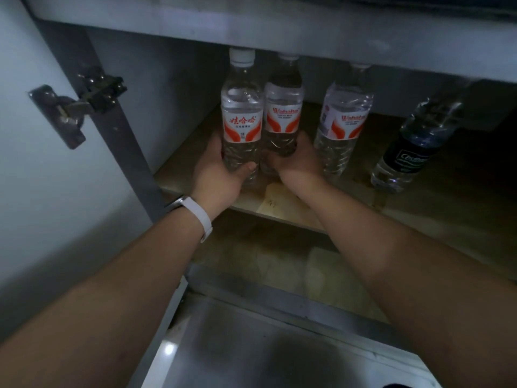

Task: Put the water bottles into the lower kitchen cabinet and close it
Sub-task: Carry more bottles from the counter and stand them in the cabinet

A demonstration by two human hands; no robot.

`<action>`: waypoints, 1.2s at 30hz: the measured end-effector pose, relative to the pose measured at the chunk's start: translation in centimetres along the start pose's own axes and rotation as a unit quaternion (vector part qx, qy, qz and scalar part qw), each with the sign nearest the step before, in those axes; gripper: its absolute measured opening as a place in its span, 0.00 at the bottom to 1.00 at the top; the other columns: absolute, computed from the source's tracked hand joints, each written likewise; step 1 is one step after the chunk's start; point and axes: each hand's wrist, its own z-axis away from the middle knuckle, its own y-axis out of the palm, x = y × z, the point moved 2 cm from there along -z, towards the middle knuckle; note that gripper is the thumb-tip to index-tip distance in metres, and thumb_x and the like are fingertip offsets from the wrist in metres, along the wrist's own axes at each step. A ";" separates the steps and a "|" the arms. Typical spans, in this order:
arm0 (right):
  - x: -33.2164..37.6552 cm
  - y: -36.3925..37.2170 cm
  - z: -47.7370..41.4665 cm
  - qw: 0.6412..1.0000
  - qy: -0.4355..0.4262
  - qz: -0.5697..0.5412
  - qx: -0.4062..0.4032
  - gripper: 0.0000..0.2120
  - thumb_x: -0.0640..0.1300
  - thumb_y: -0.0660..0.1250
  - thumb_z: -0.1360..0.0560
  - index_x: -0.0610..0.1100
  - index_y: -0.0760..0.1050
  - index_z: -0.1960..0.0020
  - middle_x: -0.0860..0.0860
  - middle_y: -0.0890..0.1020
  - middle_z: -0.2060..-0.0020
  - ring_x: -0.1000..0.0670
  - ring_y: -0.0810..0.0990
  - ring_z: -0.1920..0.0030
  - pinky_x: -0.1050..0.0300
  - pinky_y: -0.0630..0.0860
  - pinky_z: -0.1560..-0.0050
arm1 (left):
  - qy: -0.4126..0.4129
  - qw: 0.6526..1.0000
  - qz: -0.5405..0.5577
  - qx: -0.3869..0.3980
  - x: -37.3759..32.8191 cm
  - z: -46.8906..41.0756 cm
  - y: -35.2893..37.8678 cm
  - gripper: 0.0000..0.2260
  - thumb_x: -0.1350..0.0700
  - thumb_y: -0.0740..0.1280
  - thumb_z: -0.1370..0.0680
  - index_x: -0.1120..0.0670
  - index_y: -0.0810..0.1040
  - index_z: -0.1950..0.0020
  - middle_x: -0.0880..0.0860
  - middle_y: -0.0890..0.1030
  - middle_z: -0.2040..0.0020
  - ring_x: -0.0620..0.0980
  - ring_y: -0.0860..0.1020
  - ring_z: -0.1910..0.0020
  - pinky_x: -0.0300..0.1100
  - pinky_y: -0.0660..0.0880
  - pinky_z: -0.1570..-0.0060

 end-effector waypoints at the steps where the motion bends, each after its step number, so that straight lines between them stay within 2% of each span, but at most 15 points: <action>1: 0.2 -0.1 0.2 1.000 -0.001 0.000 0.010 0.11 0.49 0.72 0.25 0.54 0.70 0.49 0.58 0.78 0.53 0.58 0.75 0.55 0.62 0.70 0.55 | -0.001 1.000 -0.001 0.000 0.0 0.1 -0.1 0.33 0.52 0.76 0.26 0.45 0.66 0.25 0.46 0.77 0.30 0.50 0.74 0.30 0.49 0.71 0.33; 2: 0.3 -0.2 0.3 1.000 -0.003 -0.006 0.021 0.12 0.48 0.72 0.25 0.55 0.68 0.54 0.60 0.75 0.57 0.60 0.74 0.58 0.63 0.70 0.59 | -0.001 1.000 0.001 0.000 -0.1 0.2 -0.1 0.33 0.52 0.77 0.26 0.46 0.66 0.24 0.46 0.77 0.30 0.50 0.74 0.31 0.48 0.72 0.34; 4: 0.5 -0.5 0.7 0.999 -0.004 -0.019 0.046 0.13 0.49 0.73 0.26 0.56 0.67 0.53 0.61 0.74 0.58 0.59 0.76 0.57 0.63 0.71 0.58 | -0.007 1.000 0.004 -0.004 -0.3 0.5 -0.4 0.34 0.52 0.77 0.27 0.47 0.66 0.24 0.46 0.77 0.31 0.49 0.75 0.32 0.45 0.72 0.38; 6: 0.3 -0.9 1.4 0.998 -0.008 -0.030 0.062 0.18 0.52 0.73 0.26 0.57 0.68 0.42 0.60 0.77 0.49 0.58 0.77 0.48 0.63 0.70 0.52 | -0.001 1.000 0.011 -0.007 -0.5 0.8 -0.7 0.33 0.52 0.77 0.27 0.47 0.67 0.24 0.46 0.77 0.31 0.49 0.76 0.32 0.44 0.72 0.38; 7: 0.3 -1.2 1.8 0.998 -0.006 -0.031 0.063 0.24 0.52 0.72 0.26 0.55 0.67 0.34 0.57 0.77 0.41 0.55 0.77 0.41 0.62 0.69 0.48 | 0.005 1.000 0.013 -0.008 -0.7 1.1 -0.9 0.33 0.52 0.76 0.26 0.47 0.66 0.24 0.45 0.76 0.31 0.48 0.75 0.32 0.44 0.71 0.38; 8: 0.3 -1.5 2.4 0.998 -0.003 -0.029 0.060 0.31 0.53 0.71 0.25 0.53 0.62 0.27 0.54 0.74 0.33 0.52 0.74 0.34 0.60 0.68 0.44 | 0.011 1.000 0.015 -0.011 -0.7 1.6 -1.1 0.33 0.52 0.76 0.26 0.46 0.65 0.23 0.43 0.75 0.30 0.46 0.74 0.32 0.42 0.70 0.37; 10: 0.1 -2.5 3.5 0.999 -0.003 -0.007 0.051 0.36 0.53 0.69 0.23 0.53 0.55 0.22 0.54 0.68 0.26 0.50 0.68 0.28 0.56 0.66 0.39 | 0.031 0.999 0.008 -0.019 -0.8 2.8 -1.6 0.34 0.51 0.75 0.25 0.46 0.63 0.22 0.40 0.72 0.32 0.40 0.71 0.33 0.38 0.67 0.39; 11: 0.0 -3.0 4.1 0.998 -0.015 0.016 0.056 0.35 0.53 0.68 0.23 0.54 0.55 0.22 0.54 0.67 0.26 0.51 0.68 0.28 0.56 0.67 0.39 | 0.049 0.999 -0.006 -0.020 -0.8 3.6 -1.8 0.33 0.51 0.74 0.24 0.45 0.64 0.23 0.40 0.72 0.32 0.39 0.70 0.33 0.36 0.66 0.39; 13: -0.5 -4.1 5.7 0.981 -0.070 0.157 0.087 0.33 0.54 0.67 0.22 0.55 0.57 0.22 0.54 0.66 0.26 0.52 0.68 0.29 0.59 0.66 0.40 | 0.109 0.992 -0.065 -0.003 -1.0 5.0 -2.0 0.29 0.51 0.72 0.24 0.46 0.66 0.24 0.44 0.73 0.31 0.40 0.70 0.33 0.36 0.66 0.39; 16: -1.8 -5.3 7.8 0.911 -0.205 0.344 0.099 0.28 0.56 0.65 0.22 0.51 0.64 0.25 0.52 0.69 0.29 0.51 0.70 0.32 0.61 0.67 0.39 | 0.212 0.955 -0.206 0.028 -1.2 6.8 -2.0 0.25 0.51 0.70 0.22 0.51 0.70 0.25 0.52 0.74 0.30 0.49 0.70 0.31 0.43 0.66 0.34; 20: -3.8 -6.4 9.2 0.863 -0.254 0.423 0.111 0.25 0.59 0.56 0.23 0.47 0.72 0.31 0.50 0.74 0.35 0.47 0.73 0.37 0.47 0.74 0.39 | 0.314 0.896 -0.308 0.058 -1.0 8.3 -1.8 0.22 0.49 0.67 0.21 0.54 0.74 0.29 0.57 0.75 0.31 0.59 0.72 0.31 0.59 0.72 0.34; 24: -4.4 -7.5 10.7 0.836 -0.271 0.468 0.093 0.26 0.61 0.54 0.24 0.48 0.74 0.34 0.50 0.75 0.35 0.47 0.72 0.35 0.48 0.71 0.40 | 0.348 0.857 -0.372 0.081 -1.3 9.7 -1.6 0.21 0.48 0.66 0.23 0.55 0.77 0.32 0.58 0.77 0.33 0.60 0.73 0.32 0.57 0.72 0.37; 28: -3.8 -8.6 12.4 0.844 -0.258 0.458 0.106 0.24 0.60 0.57 0.24 0.47 0.76 0.36 0.49 0.78 0.37 0.44 0.74 0.37 0.47 0.71 0.41 | 0.350 0.844 -0.394 0.095 -2.5 11.6 -2.1 0.20 0.48 0.68 0.23 0.56 0.79 0.34 0.59 0.78 0.35 0.62 0.75 0.35 0.56 0.72 0.42; 32: -1.7 -9.9 15.2 0.851 -0.223 0.452 0.148 0.24 0.57 0.59 0.27 0.45 0.79 0.39 0.45 0.81 0.42 0.40 0.78 0.42 0.47 0.73 0.45 | 0.300 0.860 -0.391 0.132 -4.8 14.2 -3.7 0.20 0.49 0.69 0.24 0.56 0.80 0.35 0.59 0.79 0.35 0.62 0.75 0.35 0.55 0.71 0.41; 36: 3.6 -12.7 18.8 0.859 -0.194 0.429 0.198 0.23 0.56 0.60 0.29 0.45 0.80 0.41 0.45 0.81 0.42 0.41 0.78 0.42 0.47 0.73 0.45 | 0.254 0.876 -0.372 0.173 -10.0 16.7 -7.4 0.19 0.49 0.68 0.24 0.56 0.80 0.35 0.59 0.79 0.35 0.62 0.75 0.35 0.55 0.71 0.39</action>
